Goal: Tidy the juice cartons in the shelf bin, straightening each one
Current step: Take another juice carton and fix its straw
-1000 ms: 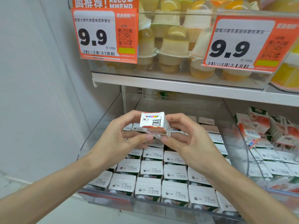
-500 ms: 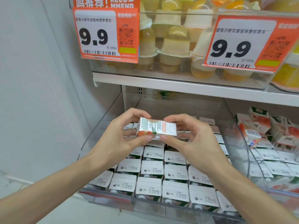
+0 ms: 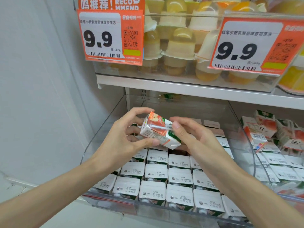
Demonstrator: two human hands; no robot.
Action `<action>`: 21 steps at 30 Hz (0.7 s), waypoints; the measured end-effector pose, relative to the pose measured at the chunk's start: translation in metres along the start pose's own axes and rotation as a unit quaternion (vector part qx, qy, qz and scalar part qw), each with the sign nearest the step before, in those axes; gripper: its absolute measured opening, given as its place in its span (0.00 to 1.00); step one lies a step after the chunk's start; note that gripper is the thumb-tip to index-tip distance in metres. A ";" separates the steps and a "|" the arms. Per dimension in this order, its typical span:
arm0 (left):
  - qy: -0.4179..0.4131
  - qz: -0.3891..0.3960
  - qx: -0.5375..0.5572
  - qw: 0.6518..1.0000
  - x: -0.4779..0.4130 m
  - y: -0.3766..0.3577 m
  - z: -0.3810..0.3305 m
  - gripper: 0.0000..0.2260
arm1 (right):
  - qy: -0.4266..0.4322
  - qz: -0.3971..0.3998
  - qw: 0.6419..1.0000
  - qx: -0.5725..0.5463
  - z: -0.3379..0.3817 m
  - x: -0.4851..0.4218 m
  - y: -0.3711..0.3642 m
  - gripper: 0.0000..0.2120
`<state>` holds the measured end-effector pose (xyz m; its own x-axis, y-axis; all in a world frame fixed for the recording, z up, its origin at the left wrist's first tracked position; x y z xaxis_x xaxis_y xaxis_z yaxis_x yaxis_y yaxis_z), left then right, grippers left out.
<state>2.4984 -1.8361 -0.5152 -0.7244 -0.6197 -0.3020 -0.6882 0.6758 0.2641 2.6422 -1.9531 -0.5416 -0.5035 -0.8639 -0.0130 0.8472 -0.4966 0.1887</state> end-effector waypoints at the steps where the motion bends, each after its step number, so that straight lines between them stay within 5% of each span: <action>1: 0.000 -0.013 0.000 1.000 0.000 0.003 0.001 0.29 | 0.001 0.018 1.000 0.004 0.002 0.001 -0.002 0.19; 5: -0.001 -0.035 -0.007 0.999 0.000 0.009 0.005 0.29 | -0.003 0.033 0.999 0.027 0.003 0.002 -0.006 0.25; 11: -0.011 -0.016 -0.025 1.000 -0.001 0.006 0.002 0.34 | -0.022 0.043 0.999 -0.023 0.002 0.004 -0.010 0.19; 17: -0.018 -0.017 -0.080 0.997 -0.002 0.008 0.005 0.18 | 0.015 0.030 0.999 0.014 0.009 0.004 -0.006 0.21; 21: 0.011 0.000 -0.089 0.996 -0.001 0.005 0.013 0.17 | 0.075 0.021 0.995 0.065 0.021 0.005 -0.005 0.26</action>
<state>2.4964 -1.8268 -0.5253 -0.7241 -0.6290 -0.2829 -0.6828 0.5956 0.4232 2.6323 -1.9531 -0.5218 -0.4292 -0.8911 -0.1472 0.8327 -0.4536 0.3177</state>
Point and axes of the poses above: each hand's wrist, its own x-axis away from the middle knuckle, its own y-axis out of the back of the hand, z = x × y, the point moved 10 cm from there along -x, towards the middle knuckle, and after that the axes turned 4 degrees about x, right-handed, at the moved point
